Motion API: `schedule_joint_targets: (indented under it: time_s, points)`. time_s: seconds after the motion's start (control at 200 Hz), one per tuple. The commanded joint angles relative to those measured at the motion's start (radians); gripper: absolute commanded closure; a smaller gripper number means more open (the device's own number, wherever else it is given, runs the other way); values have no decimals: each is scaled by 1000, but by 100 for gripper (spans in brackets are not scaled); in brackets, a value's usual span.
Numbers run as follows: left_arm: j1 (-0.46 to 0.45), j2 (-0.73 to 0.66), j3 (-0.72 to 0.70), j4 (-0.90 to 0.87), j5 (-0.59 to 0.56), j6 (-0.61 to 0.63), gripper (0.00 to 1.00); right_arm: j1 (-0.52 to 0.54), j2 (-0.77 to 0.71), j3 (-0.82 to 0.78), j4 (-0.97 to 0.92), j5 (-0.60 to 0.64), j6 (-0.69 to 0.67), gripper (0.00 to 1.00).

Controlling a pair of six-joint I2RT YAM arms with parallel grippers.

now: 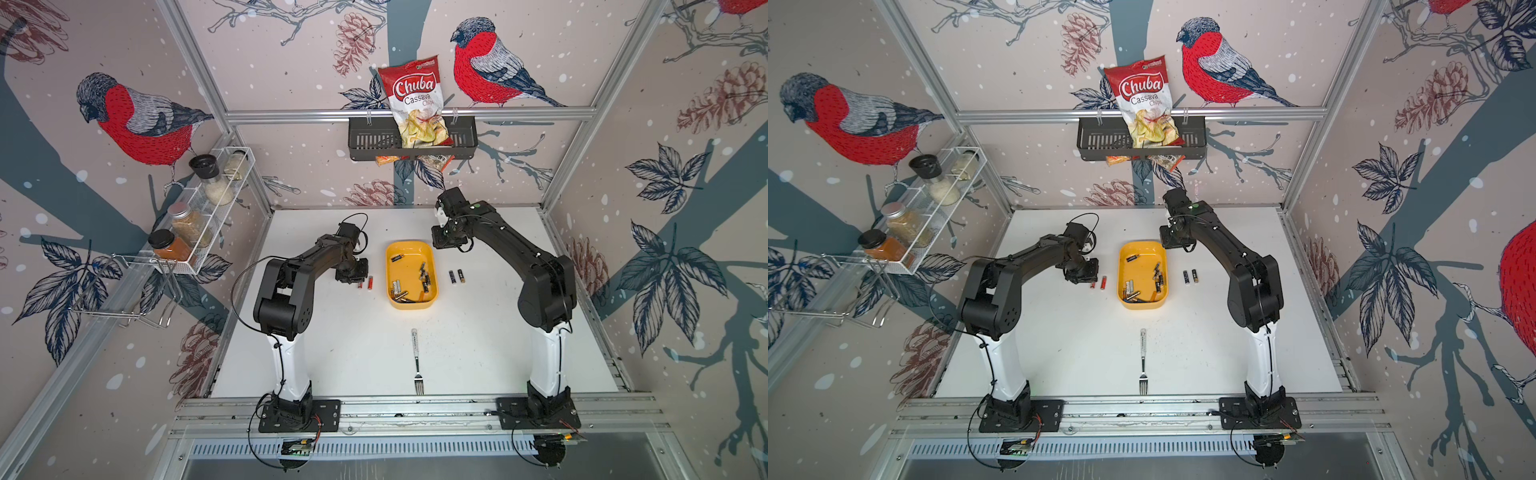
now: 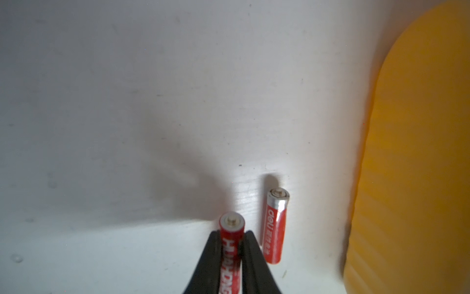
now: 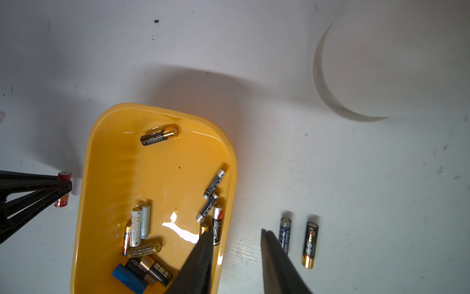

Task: Take the batteries out of the storage box
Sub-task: Place the battery at the center of the board.

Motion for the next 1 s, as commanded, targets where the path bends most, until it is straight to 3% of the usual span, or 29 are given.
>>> schedule_joint_targets:
  time_s: [0.0, 0.485, 0.996]
  points:
    - [6, 8, 3, 15, -2, 16, 81, 2, 6, 15, -21, 13, 5, 62]
    - [9, 45, 20, 23, 6, 20, 81, 6, 6, 9, -21, 12, 0, 62]
    - [8, 47, 15, 14, 3, 18, 74, 7, 4, 2, -16, 9, -2, 62]
